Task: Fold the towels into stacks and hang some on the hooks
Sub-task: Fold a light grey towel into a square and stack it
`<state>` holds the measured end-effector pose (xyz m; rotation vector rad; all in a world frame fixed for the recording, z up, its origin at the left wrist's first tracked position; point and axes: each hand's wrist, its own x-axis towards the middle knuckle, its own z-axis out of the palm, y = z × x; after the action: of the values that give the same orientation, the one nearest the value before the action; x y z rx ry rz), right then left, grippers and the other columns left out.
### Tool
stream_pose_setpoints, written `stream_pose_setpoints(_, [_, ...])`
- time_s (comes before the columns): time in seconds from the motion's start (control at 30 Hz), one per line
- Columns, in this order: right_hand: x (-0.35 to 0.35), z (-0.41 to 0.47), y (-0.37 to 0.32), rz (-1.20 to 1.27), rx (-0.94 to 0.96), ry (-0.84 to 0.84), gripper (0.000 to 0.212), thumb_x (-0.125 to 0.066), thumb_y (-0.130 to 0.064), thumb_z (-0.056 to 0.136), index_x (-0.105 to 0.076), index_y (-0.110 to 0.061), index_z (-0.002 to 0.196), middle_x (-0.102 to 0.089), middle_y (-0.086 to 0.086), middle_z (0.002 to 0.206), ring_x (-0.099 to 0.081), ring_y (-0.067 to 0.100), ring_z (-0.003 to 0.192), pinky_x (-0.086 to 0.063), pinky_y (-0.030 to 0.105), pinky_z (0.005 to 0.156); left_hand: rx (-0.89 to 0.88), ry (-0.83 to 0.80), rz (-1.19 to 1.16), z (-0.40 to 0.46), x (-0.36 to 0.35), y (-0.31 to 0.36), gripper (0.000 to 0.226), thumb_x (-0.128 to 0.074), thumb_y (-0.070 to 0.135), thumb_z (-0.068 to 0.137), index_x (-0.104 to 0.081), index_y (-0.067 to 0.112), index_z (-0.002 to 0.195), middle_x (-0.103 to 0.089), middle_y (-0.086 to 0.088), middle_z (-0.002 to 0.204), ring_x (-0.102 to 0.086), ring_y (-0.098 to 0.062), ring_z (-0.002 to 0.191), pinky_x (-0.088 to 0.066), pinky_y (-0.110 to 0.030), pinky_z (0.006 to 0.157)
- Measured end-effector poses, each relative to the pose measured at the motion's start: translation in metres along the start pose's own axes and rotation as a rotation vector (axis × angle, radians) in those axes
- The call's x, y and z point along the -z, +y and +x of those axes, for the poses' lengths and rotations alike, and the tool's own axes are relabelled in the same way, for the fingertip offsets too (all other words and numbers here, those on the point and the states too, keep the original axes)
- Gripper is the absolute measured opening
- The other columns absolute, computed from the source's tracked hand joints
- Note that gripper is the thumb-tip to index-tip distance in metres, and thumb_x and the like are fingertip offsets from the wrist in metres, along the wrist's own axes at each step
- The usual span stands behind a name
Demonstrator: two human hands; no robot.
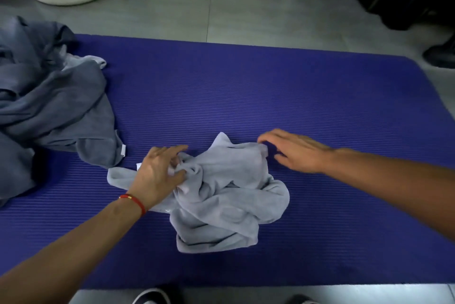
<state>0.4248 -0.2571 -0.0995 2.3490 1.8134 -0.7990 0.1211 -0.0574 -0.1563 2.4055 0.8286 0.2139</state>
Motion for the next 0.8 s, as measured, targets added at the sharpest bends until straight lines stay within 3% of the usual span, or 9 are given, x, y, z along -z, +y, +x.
stream_pose_setpoints(0.13, [-0.017, 0.052, 0.000, 0.056, -0.026, -0.116, 0.061, -0.060, -0.021, 0.097, -0.039, -0.045, 0.149, -0.026, -0.005, 0.163, -0.042, 0.024, 0.142, -0.040, 0.048, 0.111, 0.040, 0.020, -0.017, -0.019, 0.013, -0.008, 0.027, -0.078, 0.014, 0.084, -0.072, 0.026, 0.107, -0.062, 0.006, 0.097, -0.055, -0.017, 0.098, -0.041, -0.027, 0.089])
stream_pose_setpoints(0.23, [-0.021, 0.071, -0.006, 0.086, -0.030, -0.133, 0.020, -0.061, -0.016, 0.091, -0.066, -0.031, 0.103, -0.061, -0.003, 0.120, -0.059, 0.025, 0.118, -0.050, 0.047, 0.097, 0.080, 0.051, -0.092, -0.029, 0.021, -0.011, 0.017, -0.073, 0.013, 0.087, -0.066, 0.023, 0.098, -0.065, 0.007, 0.110, -0.059, -0.013, 0.106, -0.047, -0.031, 0.095])
stream_pose_setpoints(0.3, [-0.012, 0.074, -0.002, 0.158, -0.102, -0.036, 0.020, -0.057, -0.012, 0.091, -0.063, -0.027, 0.080, -0.066, -0.004, 0.098, -0.062, 0.026, 0.099, -0.053, 0.041, 0.086, 0.064, 0.012, -0.127, -0.032, 0.023, -0.013, 0.013, -0.071, 0.017, 0.091, -0.062, 0.023, 0.098, -0.063, 0.010, 0.125, -0.055, -0.007, 0.122, -0.045, -0.028, 0.101])
stream_pose_setpoints(0.37, [0.005, 0.071, 0.006, 0.282, -0.180, 0.068, 0.017, -0.059, -0.014, 0.093, -0.070, -0.025, 0.085, -0.071, -0.003, 0.095, -0.063, 0.023, 0.094, -0.050, 0.035, 0.082, 0.001, -0.002, -0.148, -0.034, 0.027, -0.014, 0.011, -0.067, 0.025, 0.095, -0.058, 0.025, 0.099, -0.060, 0.012, 0.131, -0.045, 0.004, 0.133, -0.040, -0.018, 0.105])
stream_pose_setpoints(0.43, [0.027, 0.063, 0.018, 0.431, -0.237, 0.184, 0.012, -0.064, -0.017, 0.091, -0.076, -0.020, 0.089, -0.075, -0.001, 0.094, -0.067, 0.022, 0.092, -0.052, 0.037, 0.083, 0.019, 0.031, -0.202, -0.029, 0.036, -0.007, 0.010, -0.064, 0.026, 0.098, -0.056, 0.020, 0.097, -0.067, 0.012, 0.120, -0.050, 0.013, 0.123, -0.044, -0.011, 0.094])
stream_pose_setpoints(0.53, [0.060, 0.038, 0.035, 0.625, -0.269, 0.334, 0.009, -0.072, -0.023, 0.091, -0.075, -0.015, 0.087, -0.074, 0.007, 0.090, -0.067, 0.020, 0.083, -0.055, 0.039, 0.079, 0.038, 0.148, -0.283, -0.008, 0.059, 0.007, 0.012, -0.059, 0.026, 0.100, -0.052, 0.018, 0.097, -0.069, 0.000, 0.085, -0.067, -0.010, 0.081, -0.052, -0.027, 0.073])
stream_pose_setpoints(0.6, [0.082, 0.019, 0.045, 0.729, -0.282, 0.437, 0.013, -0.075, -0.025, 0.092, -0.075, -0.012, 0.091, -0.075, 0.009, 0.091, -0.070, 0.016, 0.083, -0.057, 0.037, 0.078, 0.004, 0.125, -0.316, 0.014, 0.075, 0.012, 0.007, -0.057, 0.024, 0.102, -0.051, 0.021, 0.102, -0.067, -0.004, 0.074, -0.064, -0.026, 0.069, -0.054, -0.038, 0.068])
stream_pose_setpoints(0.73, [0.120, -0.023, 0.056, 0.960, -0.315, 0.561, 0.023, -0.072, -0.029, 0.094, -0.076, -0.010, 0.108, -0.078, 0.005, 0.101, -0.075, 0.017, 0.094, -0.061, 0.030, 0.079, 0.005, 0.068, -0.385, 0.055, 0.104, 0.022, 0.020, -0.054, 0.040, 0.097, -0.054, 0.033, 0.115, -0.074, -0.007, 0.085, -0.067, -0.033, 0.080, -0.056, -0.053, 0.082])
stream_pose_setpoints(0.8, [0.131, -0.039, 0.062, 1.037, -0.345, 0.639, 0.027, -0.067, -0.029, 0.098, -0.073, -0.009, 0.114, -0.076, 0.009, 0.108, -0.073, 0.021, 0.101, -0.061, 0.036, 0.085, -0.004, 0.104, -0.332, 0.075, 0.112, 0.034, 0.018, -0.054, 0.038, 0.098, -0.061, 0.032, 0.113, -0.075, -0.004, 0.088, -0.070, -0.029, 0.083, -0.057, -0.052, 0.083])
